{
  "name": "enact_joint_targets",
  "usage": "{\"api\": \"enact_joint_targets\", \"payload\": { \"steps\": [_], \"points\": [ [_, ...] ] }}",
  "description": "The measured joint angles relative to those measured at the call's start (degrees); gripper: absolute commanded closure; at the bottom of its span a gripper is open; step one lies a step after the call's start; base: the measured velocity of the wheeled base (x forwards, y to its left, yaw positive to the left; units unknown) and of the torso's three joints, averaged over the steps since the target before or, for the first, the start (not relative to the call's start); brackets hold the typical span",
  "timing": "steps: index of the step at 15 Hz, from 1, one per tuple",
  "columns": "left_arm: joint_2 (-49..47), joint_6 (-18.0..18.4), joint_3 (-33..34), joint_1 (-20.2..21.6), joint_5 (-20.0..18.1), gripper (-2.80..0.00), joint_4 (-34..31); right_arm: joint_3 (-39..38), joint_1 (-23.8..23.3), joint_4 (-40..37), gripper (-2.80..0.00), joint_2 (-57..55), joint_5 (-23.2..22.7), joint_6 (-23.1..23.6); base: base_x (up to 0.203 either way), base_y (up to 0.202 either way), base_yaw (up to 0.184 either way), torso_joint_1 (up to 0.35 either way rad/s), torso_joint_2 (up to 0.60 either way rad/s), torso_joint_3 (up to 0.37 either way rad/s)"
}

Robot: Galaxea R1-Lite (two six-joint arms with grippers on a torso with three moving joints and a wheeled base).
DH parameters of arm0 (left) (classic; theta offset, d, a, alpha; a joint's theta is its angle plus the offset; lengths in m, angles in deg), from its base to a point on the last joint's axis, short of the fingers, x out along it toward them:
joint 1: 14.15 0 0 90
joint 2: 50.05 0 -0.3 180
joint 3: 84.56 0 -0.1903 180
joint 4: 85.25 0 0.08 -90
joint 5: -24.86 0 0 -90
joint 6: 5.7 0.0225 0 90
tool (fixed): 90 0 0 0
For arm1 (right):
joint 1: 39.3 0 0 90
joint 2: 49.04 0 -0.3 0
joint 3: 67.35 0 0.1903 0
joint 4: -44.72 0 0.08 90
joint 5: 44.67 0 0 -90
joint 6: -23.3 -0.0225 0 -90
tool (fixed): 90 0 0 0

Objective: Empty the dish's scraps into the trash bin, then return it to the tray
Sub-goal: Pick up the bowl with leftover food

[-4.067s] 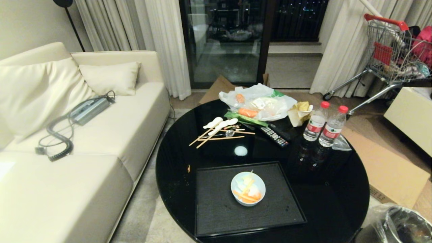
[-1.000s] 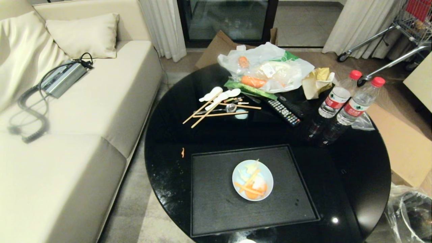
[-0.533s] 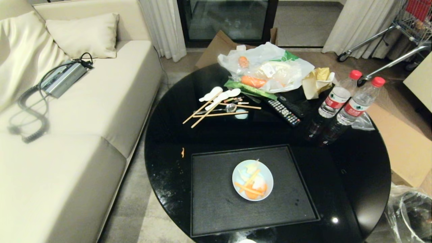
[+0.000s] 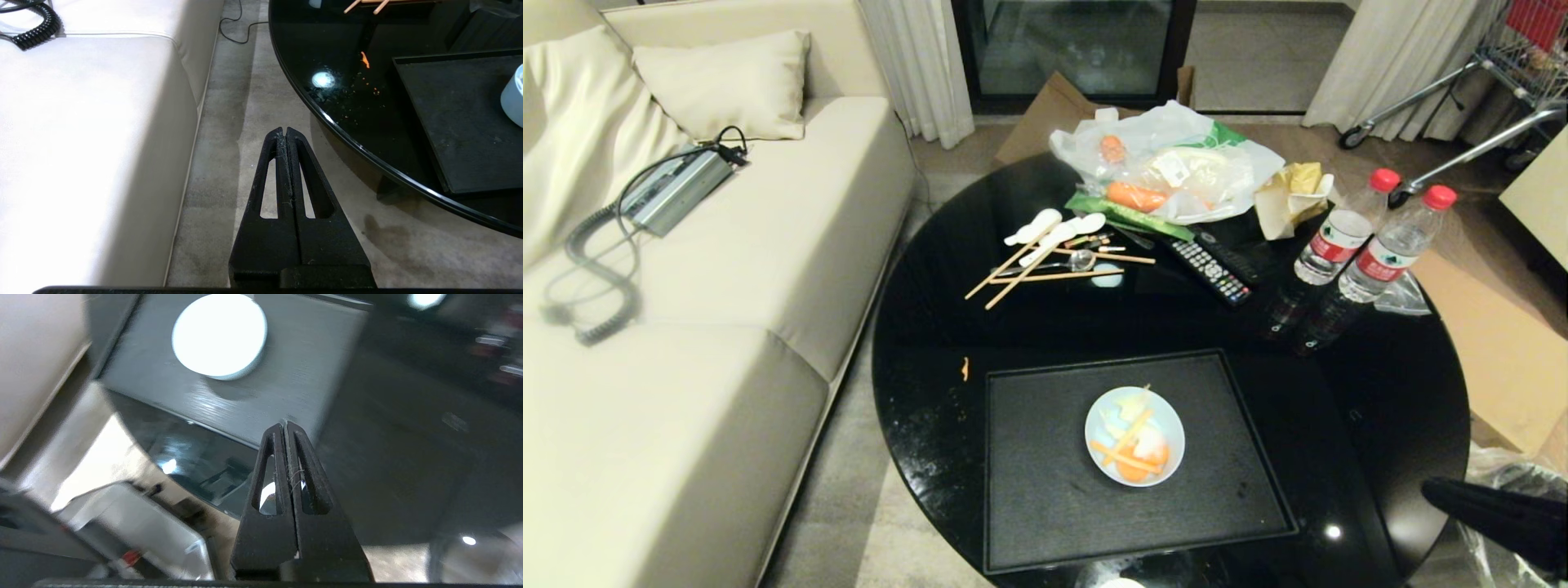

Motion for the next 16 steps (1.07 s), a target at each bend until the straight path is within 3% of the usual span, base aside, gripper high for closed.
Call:
{"api": "enact_joint_targets", "payload": {
  "steps": [6,11,12,16],
  "points": [
    [0.00,-0.01,0.00,0.00,0.00,0.00,0.00,10.87,15.64,-0.36,0.00,-21.29,-0.70,0.15,0.000,0.000,0.000,0.000,0.00,0.000],
    [0.00,0.00,0.00,0.00,0.01,0.00,0.02,19.23,18.88,-5.36,0.00,-31.84,3.91,0.00,0.000,0.000,0.000,0.000,0.00,0.000],
    [0.00,-0.01,0.00,0.00,0.00,0.00,0.00,21.15,18.93,-7.47,-2.80,-33.30,4.85,-0.13,0.000,0.000,0.000,0.000,0.00,0.000],
    [0.00,0.01,0.00,0.00,-0.02,0.00,0.00,25.83,18.24,-13.44,-2.80,-36.96,8.56,-0.23,0.000,0.000,0.000,0.000,0.00,0.000]
  ]
}}
